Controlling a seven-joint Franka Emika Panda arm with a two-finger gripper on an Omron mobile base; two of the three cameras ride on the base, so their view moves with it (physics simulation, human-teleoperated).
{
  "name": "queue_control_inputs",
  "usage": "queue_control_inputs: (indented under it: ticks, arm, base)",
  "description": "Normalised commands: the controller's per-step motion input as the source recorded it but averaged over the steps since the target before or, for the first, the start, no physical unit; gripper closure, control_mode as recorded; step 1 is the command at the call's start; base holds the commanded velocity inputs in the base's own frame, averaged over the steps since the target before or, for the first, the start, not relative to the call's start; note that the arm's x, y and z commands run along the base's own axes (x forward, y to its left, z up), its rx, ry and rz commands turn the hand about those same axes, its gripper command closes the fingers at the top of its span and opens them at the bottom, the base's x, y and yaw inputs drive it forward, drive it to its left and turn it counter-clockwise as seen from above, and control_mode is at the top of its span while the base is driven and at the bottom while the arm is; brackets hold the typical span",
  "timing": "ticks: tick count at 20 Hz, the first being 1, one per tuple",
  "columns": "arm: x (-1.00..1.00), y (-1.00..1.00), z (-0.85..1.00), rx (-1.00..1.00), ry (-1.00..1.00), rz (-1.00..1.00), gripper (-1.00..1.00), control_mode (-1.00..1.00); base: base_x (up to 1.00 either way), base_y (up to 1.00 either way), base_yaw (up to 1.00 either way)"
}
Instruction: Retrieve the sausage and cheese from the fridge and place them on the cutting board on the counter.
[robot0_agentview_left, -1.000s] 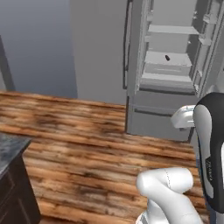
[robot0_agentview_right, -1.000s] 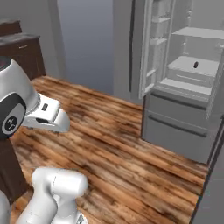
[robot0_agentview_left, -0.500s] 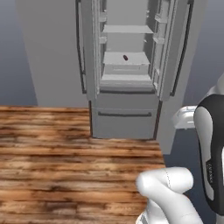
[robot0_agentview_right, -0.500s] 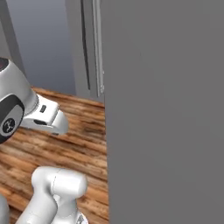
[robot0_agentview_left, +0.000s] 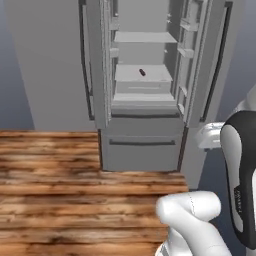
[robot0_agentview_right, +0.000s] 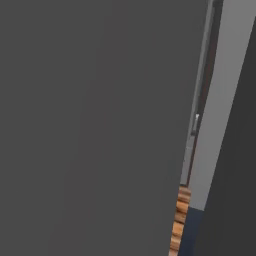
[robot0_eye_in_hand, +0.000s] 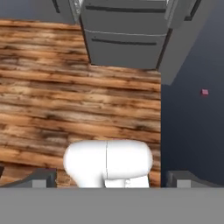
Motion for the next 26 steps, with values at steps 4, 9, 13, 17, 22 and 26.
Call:
queue_control_inputs:
  ticks: [4,9,13,17,22,26]
  arm:
    - [0.00,0.00,0.00,0.00,0.00,0.00,-1.00,1.00]
    - [0.00,0.00,0.00,0.00,0.00,0.00,-1.00,1.00]
    - [0.00,0.00,0.00,0.00,0.00,0.00,-1.00,1.00]
    - [0.00,0.00,0.00,0.00,0.00,0.00,-1.00,1.00]
    - [0.00,0.00,0.00,0.00,0.00,0.00,-1.00,1.00]
    - [0.00,0.00,0.00,0.00,0.00,0.00,-1.00,1.00]
  base:
    - [0.87,0.00,-0.09]
    - [0.85,0.00,-0.11]
    - [0.72,0.02,-0.14]
    - [0.73,0.00,-0.19]
    - [0.72,0.05,-0.21]
    - [0.67,0.17,-0.17]
